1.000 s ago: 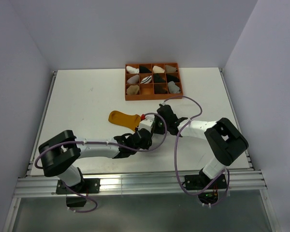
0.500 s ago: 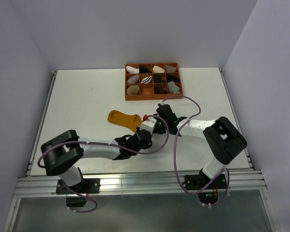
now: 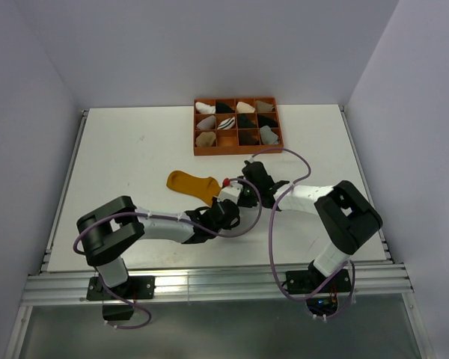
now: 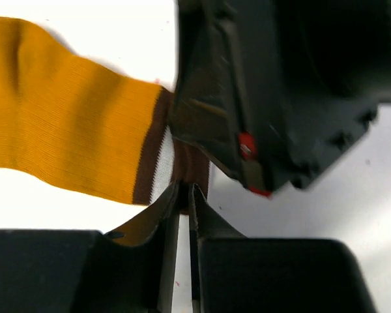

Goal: Roll the socks
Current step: Roll the sock at the center of the board.

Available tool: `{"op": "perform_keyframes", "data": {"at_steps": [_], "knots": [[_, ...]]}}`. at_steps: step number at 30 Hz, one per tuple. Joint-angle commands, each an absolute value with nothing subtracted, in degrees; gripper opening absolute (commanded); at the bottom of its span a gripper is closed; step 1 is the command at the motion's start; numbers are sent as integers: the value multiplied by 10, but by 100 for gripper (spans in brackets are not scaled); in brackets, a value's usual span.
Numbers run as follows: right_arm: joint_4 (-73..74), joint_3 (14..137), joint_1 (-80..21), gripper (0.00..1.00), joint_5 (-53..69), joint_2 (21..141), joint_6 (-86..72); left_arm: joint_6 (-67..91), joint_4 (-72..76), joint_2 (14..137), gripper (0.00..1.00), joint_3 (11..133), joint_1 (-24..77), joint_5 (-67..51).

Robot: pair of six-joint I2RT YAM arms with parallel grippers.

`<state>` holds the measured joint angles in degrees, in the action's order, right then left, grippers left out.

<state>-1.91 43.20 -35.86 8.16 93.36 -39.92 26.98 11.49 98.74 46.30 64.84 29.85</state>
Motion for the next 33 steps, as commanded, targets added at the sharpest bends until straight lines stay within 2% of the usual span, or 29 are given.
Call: {"op": "perform_keyframes", "data": {"at_steps": [1,8,13,19,25,33], "knots": [[41,424,-363,13,78,959,-386,306,82,991,15,488,624,298],[41,428,-363,13,82,963,-385,285,104,966,17,470,606,259],[44,429,-362,13,82,963,-384,244,155,910,31,425,619,241],[47,432,-363,13,83,963,-383,172,199,868,41,400,639,239],[50,433,-362,13,89,965,-382,125,211,890,41,405,642,188],[64,446,-354,13,91,971,-373,104,210,938,38,419,646,202]]}}
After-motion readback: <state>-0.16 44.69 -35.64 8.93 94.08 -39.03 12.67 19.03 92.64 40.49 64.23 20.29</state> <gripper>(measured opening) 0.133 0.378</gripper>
